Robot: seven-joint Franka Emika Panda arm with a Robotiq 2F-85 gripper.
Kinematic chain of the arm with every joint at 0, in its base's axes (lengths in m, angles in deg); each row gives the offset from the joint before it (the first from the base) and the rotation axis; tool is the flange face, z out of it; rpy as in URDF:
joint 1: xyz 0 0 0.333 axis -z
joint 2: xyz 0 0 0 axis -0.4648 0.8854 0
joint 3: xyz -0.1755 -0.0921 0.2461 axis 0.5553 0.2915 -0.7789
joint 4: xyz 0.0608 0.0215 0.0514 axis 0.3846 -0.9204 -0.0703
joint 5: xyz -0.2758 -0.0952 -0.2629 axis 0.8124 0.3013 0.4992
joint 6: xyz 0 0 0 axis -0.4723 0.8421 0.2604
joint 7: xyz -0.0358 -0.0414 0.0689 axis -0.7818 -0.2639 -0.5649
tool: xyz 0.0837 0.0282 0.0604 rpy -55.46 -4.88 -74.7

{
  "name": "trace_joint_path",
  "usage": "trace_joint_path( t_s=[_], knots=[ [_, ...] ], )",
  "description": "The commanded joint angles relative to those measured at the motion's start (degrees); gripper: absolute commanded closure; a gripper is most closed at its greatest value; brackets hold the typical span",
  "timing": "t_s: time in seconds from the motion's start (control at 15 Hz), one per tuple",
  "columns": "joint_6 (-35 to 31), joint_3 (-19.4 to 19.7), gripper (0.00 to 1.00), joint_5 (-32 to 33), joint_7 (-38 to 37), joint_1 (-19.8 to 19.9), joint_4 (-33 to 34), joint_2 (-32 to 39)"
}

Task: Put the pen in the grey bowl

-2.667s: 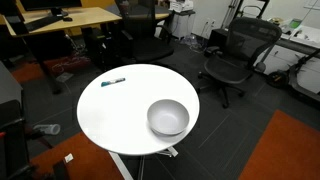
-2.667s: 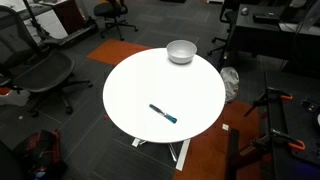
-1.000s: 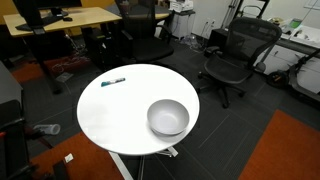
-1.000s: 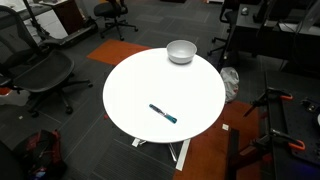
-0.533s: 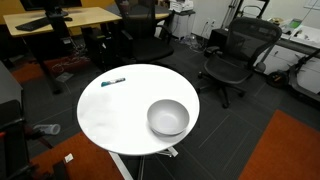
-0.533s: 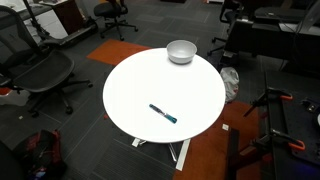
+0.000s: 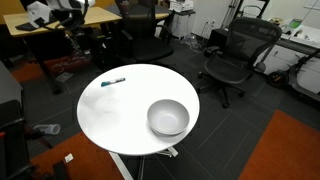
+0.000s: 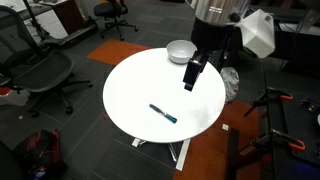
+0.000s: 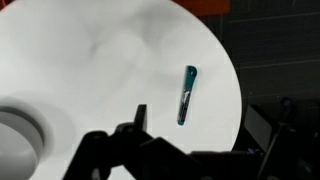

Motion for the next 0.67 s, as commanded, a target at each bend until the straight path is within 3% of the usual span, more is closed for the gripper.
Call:
trace_joint_path(
  t_s=[0.0, 0.6],
  knots=[
    [-3.7, 1.1, 0.0, 0.7, -0.8, -1.1, 5.3, 8.3],
    [-3.5, 4.7, 0.0, 0.9, -3.0, -4.4, 16.0, 23.3]
  ],
)
